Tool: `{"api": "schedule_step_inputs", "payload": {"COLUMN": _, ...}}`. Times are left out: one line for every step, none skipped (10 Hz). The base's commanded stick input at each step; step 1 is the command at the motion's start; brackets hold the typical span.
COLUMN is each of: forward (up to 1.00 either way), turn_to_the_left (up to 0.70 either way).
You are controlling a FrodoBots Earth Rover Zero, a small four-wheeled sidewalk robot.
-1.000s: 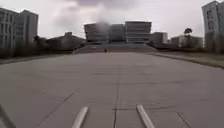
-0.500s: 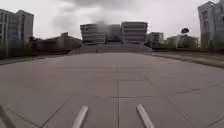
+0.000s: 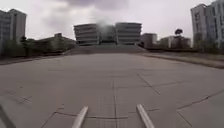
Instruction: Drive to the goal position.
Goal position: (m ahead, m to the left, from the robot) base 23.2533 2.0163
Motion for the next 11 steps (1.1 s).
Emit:
{"api": "schedule_step_inputs", "payload": {"forward": 1.00, "turn_to_the_left": -0.27}}
{"api": "schedule_step_inputs", "payload": {"forward": 1.00, "turn_to_the_left": -0.27}}
{"api": "schedule_step_inputs", "payload": {"forward": 1.00, "turn_to_the_left": -0.27}}
{"api": "schedule_step_inputs", "payload": {"forward": 1.00, "turn_to_the_left": -0.27}}
{"api": "schedule_step_inputs", "payload": {"forward": 1.00, "turn_to_the_left": -0.27}}
{"api": "schedule_step_inputs", "payload": {"forward": 1.00, "turn_to_the_left": -0.27}}
{"api": "schedule_step_inputs", "payload": {"forward": 1.00, "turn_to_the_left": -0.27}}
{"api": "schedule_step_inputs", "payload": {"forward": 1.00, "turn_to_the_left": -0.27}}
{"api": "schedule_step_inputs", "payload": {"forward": 1.00, "turn_to_the_left": -0.27}}
{"api": "schedule_step_inputs", "payload": {"forward": 1.00, "turn_to_the_left": -0.06}}
{"api": "schedule_step_inputs", "payload": {"forward": 1.00, "turn_to_the_left": 0.00}}
